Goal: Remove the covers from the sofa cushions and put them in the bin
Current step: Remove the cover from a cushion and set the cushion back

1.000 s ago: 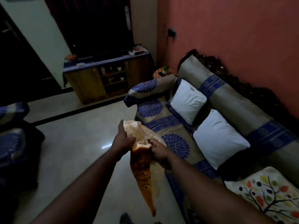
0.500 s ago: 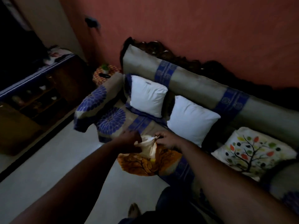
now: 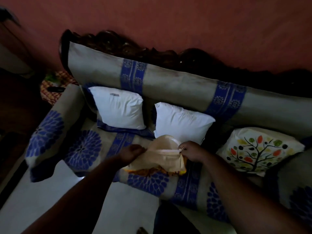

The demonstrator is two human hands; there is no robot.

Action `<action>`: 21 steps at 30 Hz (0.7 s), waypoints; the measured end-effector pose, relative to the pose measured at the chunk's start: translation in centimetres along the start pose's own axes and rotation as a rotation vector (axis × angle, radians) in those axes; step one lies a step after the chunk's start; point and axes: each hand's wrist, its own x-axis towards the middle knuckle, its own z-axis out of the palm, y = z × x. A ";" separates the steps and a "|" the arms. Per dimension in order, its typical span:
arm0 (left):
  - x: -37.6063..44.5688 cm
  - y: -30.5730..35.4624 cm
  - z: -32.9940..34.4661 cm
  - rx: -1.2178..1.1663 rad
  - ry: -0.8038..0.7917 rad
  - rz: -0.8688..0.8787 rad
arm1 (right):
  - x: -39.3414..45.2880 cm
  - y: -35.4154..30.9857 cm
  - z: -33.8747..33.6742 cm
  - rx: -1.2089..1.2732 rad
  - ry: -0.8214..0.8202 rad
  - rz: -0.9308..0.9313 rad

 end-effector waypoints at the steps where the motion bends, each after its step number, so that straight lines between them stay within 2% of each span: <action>1: 1.4 0.4 0.1 -0.020 0.037 -0.007 | 1.3 0.8 -0.1 -0.062 -0.063 0.001; 3: 5.2 0.9 0.3 0.035 0.049 -0.007 | 4.5 2.3 -0.7 -0.162 -0.192 0.031; 5: 8.6 1.0 0.8 0.094 0.048 -0.069 | 7.4 3.1 -1.5 -0.166 -0.222 0.080; 7: 11.3 0.7 1.1 0.162 0.036 -0.154 | 10.4 3.2 -2.4 -0.142 -0.103 0.083; 11: 14.4 0.7 1.6 0.223 0.006 -0.225 | 16.0 2.5 -3.9 -0.358 0.286 0.142; 13: 15.7 0.6 1.7 0.250 -0.006 -0.226 | 18.6 2.7 -4.4 -0.362 0.308 0.241; 15: 16.6 0.1 1.8 0.262 -0.009 -0.248 | 20.6 3.5 -4.3 -0.331 0.238 0.320; 17: 17.3 -0.5 1.9 0.257 -0.003 -0.278 | 21.7 4.0 -3.7 -0.350 0.200 0.352; 21: 17.9 -1.6 2.0 0.278 0.002 -0.347 | 22.0 4.5 -2.5 -0.508 0.241 0.385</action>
